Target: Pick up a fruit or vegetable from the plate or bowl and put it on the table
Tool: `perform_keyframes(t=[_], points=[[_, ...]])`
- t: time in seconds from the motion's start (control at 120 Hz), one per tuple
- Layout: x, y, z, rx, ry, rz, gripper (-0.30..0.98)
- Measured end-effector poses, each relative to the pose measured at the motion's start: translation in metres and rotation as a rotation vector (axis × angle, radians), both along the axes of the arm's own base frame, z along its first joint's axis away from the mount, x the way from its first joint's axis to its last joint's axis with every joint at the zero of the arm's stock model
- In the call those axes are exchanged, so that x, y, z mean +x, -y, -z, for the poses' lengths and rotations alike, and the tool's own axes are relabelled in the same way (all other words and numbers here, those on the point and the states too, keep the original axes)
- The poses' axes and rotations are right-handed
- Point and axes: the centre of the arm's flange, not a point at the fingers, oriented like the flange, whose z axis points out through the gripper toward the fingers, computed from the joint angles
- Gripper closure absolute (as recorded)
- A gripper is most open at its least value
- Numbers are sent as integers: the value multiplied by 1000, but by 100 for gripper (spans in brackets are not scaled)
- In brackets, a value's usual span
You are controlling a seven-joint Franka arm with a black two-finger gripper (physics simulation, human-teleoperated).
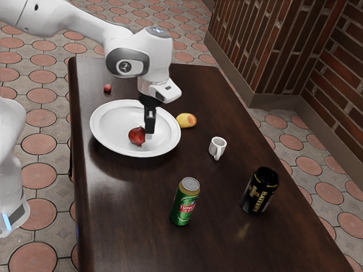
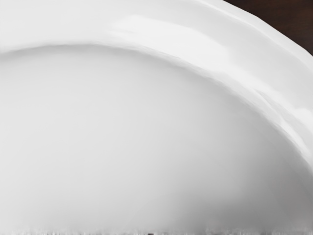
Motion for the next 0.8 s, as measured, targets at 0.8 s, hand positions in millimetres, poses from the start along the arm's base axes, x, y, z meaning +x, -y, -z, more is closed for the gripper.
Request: perform_keyframes(t=[0.8], points=[[-10,-8,19,1,-20,-3,0]])
